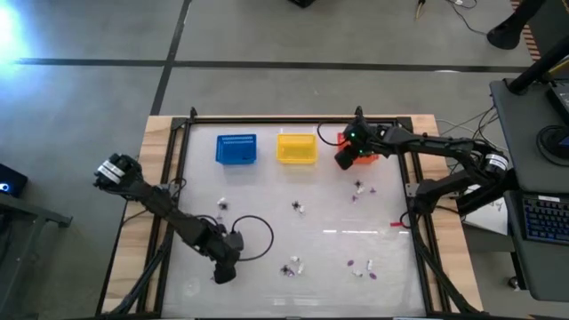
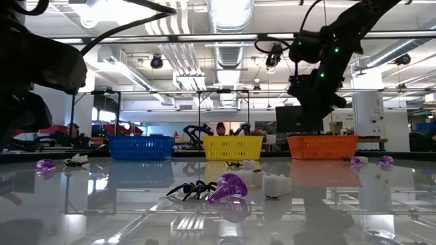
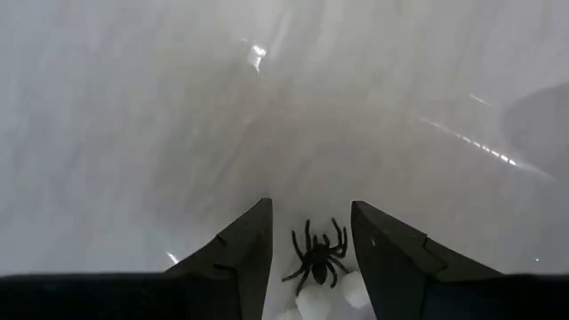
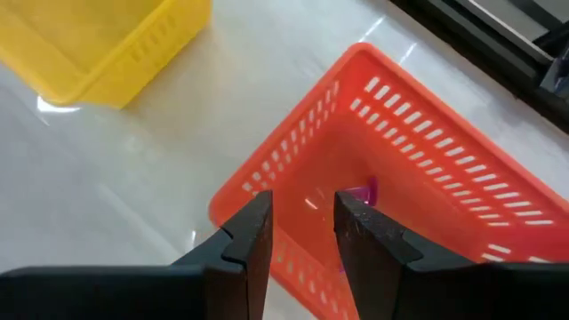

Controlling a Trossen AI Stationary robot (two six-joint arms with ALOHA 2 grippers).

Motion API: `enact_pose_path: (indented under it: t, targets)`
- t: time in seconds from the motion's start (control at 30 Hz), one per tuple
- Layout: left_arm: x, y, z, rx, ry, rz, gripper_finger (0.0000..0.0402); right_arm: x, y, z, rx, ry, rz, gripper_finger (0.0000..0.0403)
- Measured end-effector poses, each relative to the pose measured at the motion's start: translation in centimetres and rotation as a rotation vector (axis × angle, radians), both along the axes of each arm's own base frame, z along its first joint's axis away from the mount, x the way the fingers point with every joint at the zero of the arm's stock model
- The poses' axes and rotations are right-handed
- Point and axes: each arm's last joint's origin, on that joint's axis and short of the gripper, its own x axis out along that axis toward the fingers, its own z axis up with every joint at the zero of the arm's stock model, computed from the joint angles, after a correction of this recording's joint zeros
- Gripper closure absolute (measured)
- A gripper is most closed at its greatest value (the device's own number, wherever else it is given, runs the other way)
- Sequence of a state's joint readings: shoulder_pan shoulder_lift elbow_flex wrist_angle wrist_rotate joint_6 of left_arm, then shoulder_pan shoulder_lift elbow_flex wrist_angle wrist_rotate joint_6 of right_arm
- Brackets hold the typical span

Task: Sort Halloween decoration
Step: Put the black spider toy into the blue basket

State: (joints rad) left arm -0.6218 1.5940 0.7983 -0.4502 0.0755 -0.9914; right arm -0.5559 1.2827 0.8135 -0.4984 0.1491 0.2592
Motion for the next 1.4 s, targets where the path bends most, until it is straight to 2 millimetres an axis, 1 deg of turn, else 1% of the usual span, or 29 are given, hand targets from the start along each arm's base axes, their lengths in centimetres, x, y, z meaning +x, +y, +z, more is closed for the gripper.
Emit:
enact_pose_path:
  t: [0.17,0.5,0.63,0.77,0.97,1.1,1.3,1.4]
  targets:
    - [-0.6,-0.1,0.1,0.009,0.063,0.018,0.0265,0.2,0.3,0.0,0.0,-0.001,0.012,0.0289]
    - [-0.7,-0.2,0.0,0.002,0.07,0.03,0.0265,0.2,0.3,0.0,-0.004,0.002,0.022,0.0289]
    - [-0.6,-0.3,-0.5,0.007,0.09,0.031,0.0275,0.2,0.3,0.0,-0.004,0.002,0.022,0.0289]
    - [-0.6,-0.4,-1.1,0.02,0.119,0.029,0.0288,0.2,0.3,0.0,-0.003,0.002,0.021,0.0289]
    - [-0.6,-0.3,-1.2,0.026,0.123,0.021,0.031,0.2,0.3,0.0,-0.002,0.001,0.019,0.0289]
    - [-0.6,-0.3,-1.3,0.029,0.125,0.019,0.0334,0.2,0.3,0.0,0.0,-0.003,0.011,0.0289]
    - [-0.6,-0.3,-1.3,0.028,0.123,0.008,0.0392,0.2,0.3,0.0,0.0,-0.002,0.011,0.0289]
    - [-0.6,-0.3,-1.3,0.024,0.122,0.006,0.0397,0.2,0.3,0.0,0.0,-0.002,0.012,0.0289]
